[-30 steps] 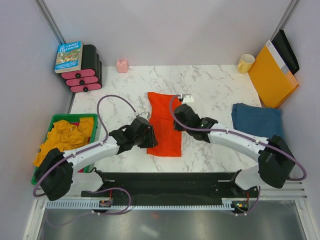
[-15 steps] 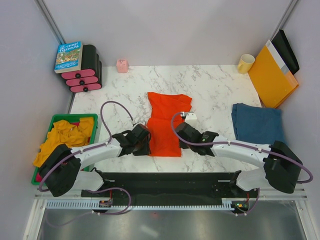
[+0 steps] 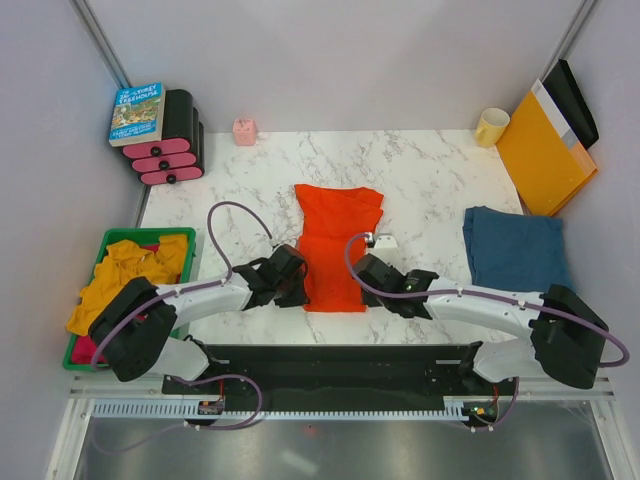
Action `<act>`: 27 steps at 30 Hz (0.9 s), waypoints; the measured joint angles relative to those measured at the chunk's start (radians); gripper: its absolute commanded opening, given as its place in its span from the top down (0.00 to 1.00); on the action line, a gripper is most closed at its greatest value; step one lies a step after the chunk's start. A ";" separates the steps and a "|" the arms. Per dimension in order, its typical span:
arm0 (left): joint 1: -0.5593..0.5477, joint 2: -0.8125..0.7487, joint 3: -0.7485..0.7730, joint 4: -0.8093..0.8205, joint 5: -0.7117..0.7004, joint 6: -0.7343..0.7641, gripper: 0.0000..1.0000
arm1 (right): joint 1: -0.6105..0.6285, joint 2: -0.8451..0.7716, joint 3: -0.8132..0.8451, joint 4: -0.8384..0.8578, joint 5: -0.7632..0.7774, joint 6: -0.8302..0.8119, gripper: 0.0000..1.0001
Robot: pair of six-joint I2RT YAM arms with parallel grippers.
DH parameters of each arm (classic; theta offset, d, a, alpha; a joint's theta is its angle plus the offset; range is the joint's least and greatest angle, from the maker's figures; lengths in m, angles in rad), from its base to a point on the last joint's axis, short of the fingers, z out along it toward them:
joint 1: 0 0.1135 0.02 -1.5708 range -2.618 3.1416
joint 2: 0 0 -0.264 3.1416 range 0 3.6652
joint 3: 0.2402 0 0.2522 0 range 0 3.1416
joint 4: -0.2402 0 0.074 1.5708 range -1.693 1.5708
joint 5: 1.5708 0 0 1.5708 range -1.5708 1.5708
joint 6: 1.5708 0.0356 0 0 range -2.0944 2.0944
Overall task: Fold and stack the t-shirts
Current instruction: Grab one side of the 2/3 rectangular tshirt with both arms
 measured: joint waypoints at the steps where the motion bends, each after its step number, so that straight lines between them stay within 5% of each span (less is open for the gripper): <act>1: 0.000 0.001 -0.002 0.004 0.002 -0.002 0.95 | 0.002 -0.007 -0.005 -0.007 0.000 0.006 0.64; 12: 0.000 -0.010 -0.024 0.027 0.009 -0.011 0.98 | 0.055 -0.107 -0.082 -0.004 -0.025 0.091 0.55; 27: 0.000 0.003 -0.017 0.035 0.030 -0.011 0.98 | 0.088 0.042 -0.096 0.071 -0.039 0.168 0.57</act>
